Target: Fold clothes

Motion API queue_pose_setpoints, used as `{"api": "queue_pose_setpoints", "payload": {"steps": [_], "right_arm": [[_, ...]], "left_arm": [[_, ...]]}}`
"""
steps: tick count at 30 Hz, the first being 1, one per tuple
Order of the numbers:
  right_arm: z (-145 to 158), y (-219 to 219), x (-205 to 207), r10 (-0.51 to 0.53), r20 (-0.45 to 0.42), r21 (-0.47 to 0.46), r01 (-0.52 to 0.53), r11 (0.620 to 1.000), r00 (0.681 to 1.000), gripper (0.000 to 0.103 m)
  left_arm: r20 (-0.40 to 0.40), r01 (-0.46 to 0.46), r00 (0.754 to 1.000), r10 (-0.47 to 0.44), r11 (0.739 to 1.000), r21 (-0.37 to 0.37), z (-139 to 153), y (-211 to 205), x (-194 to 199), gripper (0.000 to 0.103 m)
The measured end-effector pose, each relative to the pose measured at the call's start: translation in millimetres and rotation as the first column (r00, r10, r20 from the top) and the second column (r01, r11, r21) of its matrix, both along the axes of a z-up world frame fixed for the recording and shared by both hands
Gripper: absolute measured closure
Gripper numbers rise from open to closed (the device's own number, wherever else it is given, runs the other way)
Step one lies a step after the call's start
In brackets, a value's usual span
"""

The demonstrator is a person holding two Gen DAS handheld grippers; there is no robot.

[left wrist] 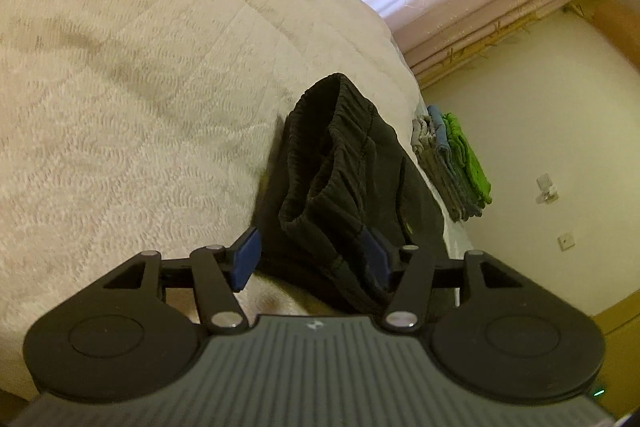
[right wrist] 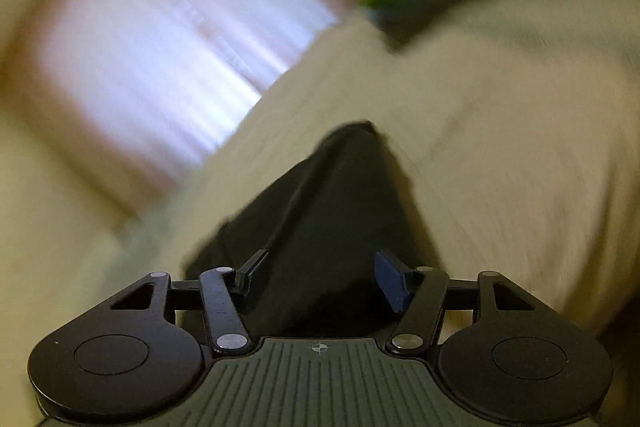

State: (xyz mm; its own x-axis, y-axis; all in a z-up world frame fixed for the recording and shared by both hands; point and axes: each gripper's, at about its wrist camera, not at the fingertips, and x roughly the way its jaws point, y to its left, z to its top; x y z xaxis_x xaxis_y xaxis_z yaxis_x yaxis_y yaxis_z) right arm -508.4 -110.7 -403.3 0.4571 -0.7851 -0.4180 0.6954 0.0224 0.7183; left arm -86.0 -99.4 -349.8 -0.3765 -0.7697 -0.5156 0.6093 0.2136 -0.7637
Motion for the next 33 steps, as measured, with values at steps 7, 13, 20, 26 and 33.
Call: {"api": "queue_pose_setpoints", "payload": {"steps": [7,13,20,26,33], "right_arm": [[-34,2,-44,-0.126,0.386,0.156,0.069,0.985,0.914,0.042],[-38,13,-65,-0.163,0.454,0.233,0.06,0.971,0.876,0.042],[-71,-7,-58,-0.207,0.558,0.301,0.037,0.953,0.803,0.059],[-49,-8,-46,-0.098,0.301,0.122,0.064,0.991,0.948,0.088],[-60,-8,-38,-0.058,0.109,0.129,0.044,0.991,0.992,0.088]], "left_arm": [[-0.056,-0.052,0.997,0.052,0.999,0.006,-11,-6,-4,0.049],[-0.059,-0.068,0.996,0.068,0.998,0.01,-13,-11,-6,0.049],[-0.04,-0.089,0.995,0.089,0.996,0.001,-19,-19,-9,0.063],[0.067,-0.1,0.992,0.105,0.993,-0.068,-17,-19,-17,0.077],[0.12,-0.087,0.988,0.095,0.994,-0.069,-20,-17,-22,0.076]]}}
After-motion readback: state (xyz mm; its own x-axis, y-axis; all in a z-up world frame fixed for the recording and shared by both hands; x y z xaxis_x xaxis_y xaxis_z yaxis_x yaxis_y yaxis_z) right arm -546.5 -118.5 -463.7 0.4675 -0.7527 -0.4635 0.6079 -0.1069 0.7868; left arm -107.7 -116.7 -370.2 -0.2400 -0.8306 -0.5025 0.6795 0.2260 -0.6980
